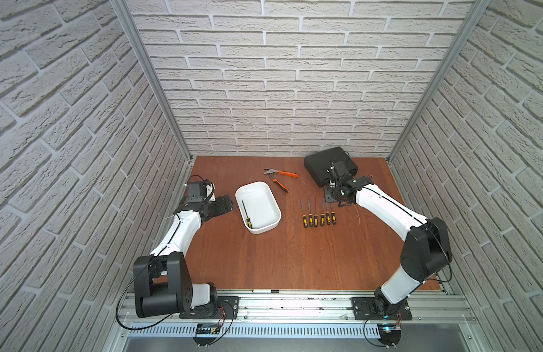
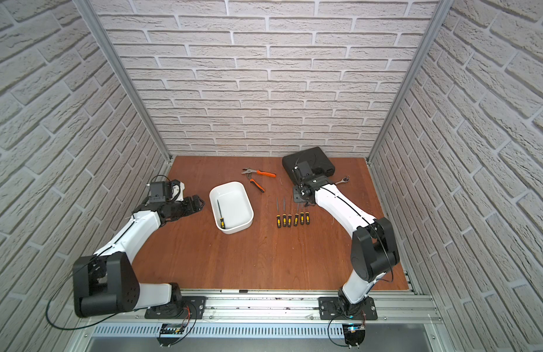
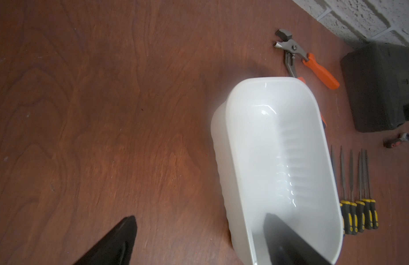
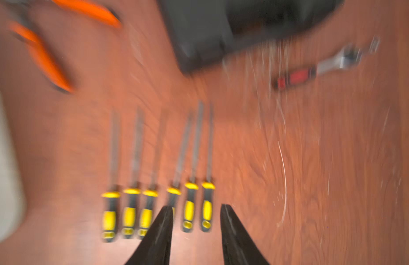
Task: Take the file tool out of the storage box
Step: Place the file tool at the center of the board, then pick up the file tool from the storage box.
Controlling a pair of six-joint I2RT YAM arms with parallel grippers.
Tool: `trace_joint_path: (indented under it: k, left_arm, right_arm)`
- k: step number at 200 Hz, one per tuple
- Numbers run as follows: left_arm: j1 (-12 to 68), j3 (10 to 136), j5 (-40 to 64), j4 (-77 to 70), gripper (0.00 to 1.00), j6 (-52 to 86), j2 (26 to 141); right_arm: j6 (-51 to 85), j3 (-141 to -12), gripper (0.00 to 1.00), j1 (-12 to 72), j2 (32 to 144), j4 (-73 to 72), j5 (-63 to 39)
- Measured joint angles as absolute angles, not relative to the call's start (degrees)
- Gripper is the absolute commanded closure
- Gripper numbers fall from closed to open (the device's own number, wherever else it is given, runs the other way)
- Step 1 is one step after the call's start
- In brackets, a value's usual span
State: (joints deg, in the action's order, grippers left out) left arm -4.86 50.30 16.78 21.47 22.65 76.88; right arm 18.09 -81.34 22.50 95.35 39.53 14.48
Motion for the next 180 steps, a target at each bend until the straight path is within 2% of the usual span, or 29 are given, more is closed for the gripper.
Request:
trace_joint_path:
  k: [41,91,128,180]
  left_arm:
    - [-4.9,50.3,16.6,21.5,0.08,22.7,76.9]
    - [-4.9,50.3,16.2,21.4,0.08,22.8,76.9]
    - [-4.9,50.3,16.1,21.1,0.08,23.2,76.9]
    - [-4.9,50.4,16.2,21.2,0.07,23.1,77.8]
  right_arm:
    - [16.1,-90.0,0.59,32.9,98.5,36.4,6.4]
    - [16.3,-101.4,0.59,42.6,118.8,34.9,-4.9]
    - [16.5,-112.0,0.58,46.3,130.6,37.2,-8.9]
    - [17.6,-118.9,0.58,47.8,135.6,39.2,-12.2]
